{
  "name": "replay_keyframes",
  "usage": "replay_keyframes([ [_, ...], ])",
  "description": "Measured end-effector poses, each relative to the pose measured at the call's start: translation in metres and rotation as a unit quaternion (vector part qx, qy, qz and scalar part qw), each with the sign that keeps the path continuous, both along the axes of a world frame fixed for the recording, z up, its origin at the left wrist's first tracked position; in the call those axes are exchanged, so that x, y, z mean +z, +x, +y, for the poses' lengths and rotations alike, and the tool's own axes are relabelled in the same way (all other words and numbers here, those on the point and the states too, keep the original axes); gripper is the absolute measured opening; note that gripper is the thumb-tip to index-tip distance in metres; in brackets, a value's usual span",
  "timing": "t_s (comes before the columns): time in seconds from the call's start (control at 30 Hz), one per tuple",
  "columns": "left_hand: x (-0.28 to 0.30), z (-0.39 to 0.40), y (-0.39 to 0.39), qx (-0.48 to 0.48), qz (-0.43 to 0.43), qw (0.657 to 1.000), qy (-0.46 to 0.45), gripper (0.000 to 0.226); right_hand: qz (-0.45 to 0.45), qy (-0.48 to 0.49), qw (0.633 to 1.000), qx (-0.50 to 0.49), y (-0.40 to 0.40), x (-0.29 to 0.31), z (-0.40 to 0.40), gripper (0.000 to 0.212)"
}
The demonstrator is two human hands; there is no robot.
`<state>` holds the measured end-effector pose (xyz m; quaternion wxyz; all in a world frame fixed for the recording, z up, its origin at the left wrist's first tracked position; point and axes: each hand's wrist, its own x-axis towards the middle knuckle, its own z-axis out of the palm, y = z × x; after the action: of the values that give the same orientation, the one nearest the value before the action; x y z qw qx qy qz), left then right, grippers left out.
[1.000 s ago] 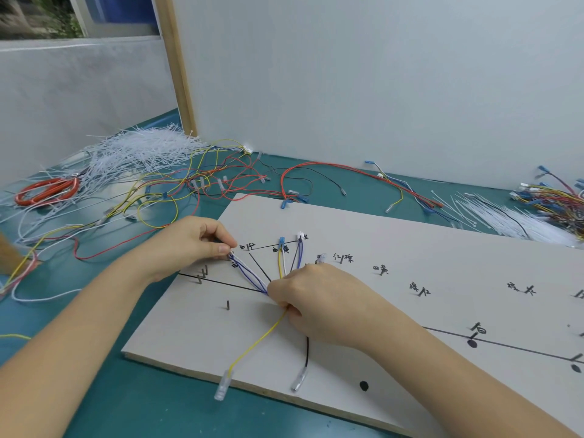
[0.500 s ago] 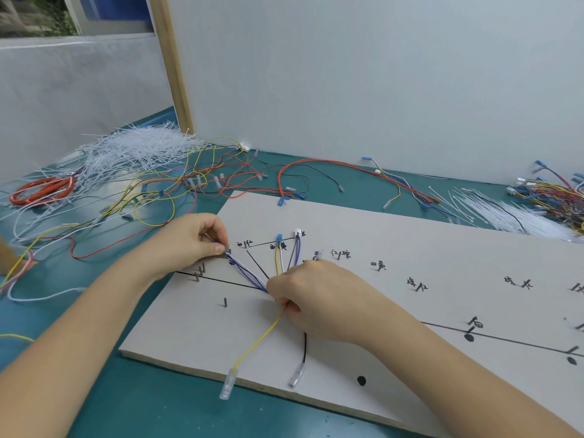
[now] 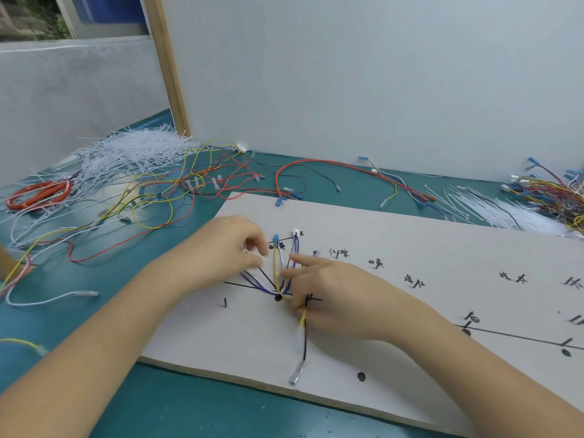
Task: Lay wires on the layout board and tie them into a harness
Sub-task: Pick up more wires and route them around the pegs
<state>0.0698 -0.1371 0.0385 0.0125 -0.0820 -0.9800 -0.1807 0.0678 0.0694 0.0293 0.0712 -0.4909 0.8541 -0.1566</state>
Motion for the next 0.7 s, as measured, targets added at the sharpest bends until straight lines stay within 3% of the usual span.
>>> replay_keyframes([
  [0.07, 0.0, 0.02, 0.006, -0.06, -0.058, 0.996, 0.043, 0.02, -0.004, -0.007, 1.0, -0.006, -0.001, 0.004, 0.012, 0.011],
  [0.23, -0.012, 0.039, 0.005, -0.105, -0.107, 0.988, 0.041, 0.02, -0.003, 0.005, 0.999, -0.053, 0.0, 0.006, 0.046, 0.008],
  [0.53, -0.024, 0.045, 0.004, -0.109, -0.104, 0.98, 0.128, 0.015, -0.077, 0.06, 0.984, -0.148, -0.002, 0.017, 0.062, 0.004],
  [0.7, -0.026, 0.046, 0.004, -0.111, -0.1, 0.981, 0.125, 0.017, -0.034, 0.09, 0.983, -0.155, 0.002, 0.019, 0.055, 0.009],
])
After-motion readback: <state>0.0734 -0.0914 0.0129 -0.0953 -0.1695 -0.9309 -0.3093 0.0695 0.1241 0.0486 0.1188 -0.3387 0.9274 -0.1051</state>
